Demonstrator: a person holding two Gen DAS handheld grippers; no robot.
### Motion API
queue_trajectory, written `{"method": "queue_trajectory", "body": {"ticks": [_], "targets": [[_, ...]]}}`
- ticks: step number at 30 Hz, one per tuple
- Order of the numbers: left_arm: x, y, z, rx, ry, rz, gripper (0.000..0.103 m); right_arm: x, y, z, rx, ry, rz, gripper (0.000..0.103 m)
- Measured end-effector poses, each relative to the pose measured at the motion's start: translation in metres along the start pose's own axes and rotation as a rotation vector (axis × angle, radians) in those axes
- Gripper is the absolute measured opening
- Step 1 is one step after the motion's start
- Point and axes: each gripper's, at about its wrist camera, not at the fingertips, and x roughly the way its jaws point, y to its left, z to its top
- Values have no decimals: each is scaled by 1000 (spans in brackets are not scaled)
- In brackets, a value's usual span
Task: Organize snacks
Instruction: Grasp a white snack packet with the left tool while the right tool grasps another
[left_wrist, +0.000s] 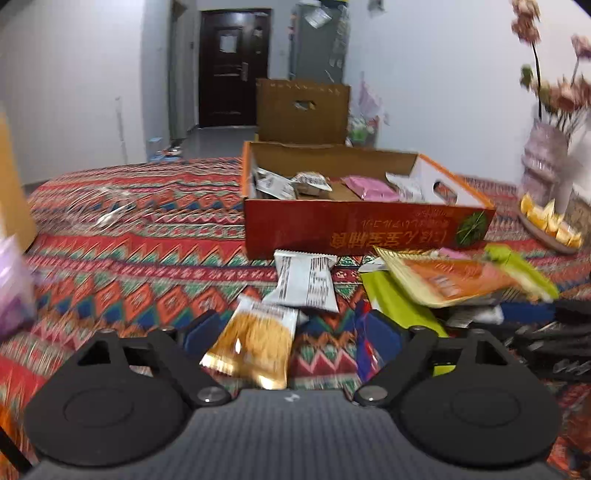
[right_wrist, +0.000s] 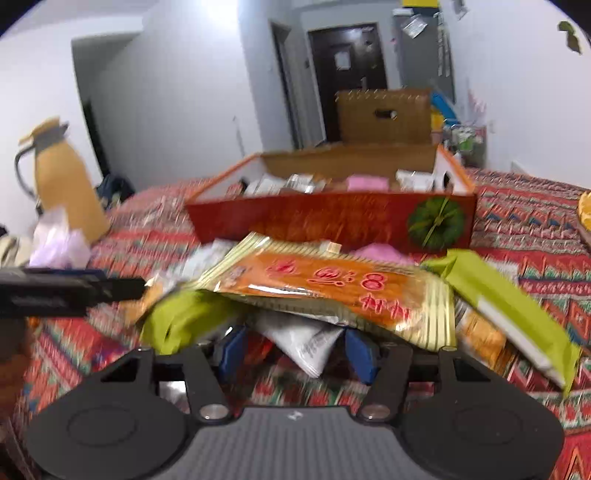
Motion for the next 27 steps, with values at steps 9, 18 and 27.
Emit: {"method": "queue_trajectory", "body": {"ticks": [9,18,27], "targets": [[80,0,23,55,86,-35,73,31,-8,22,-8,23,-35,61],[93,-4,25,89,70,-61,43,42,-7,8,12,40,-26,56],[54,-6,27,65,28,-51,41,13,-12,4,31,23,-34,47]]}}
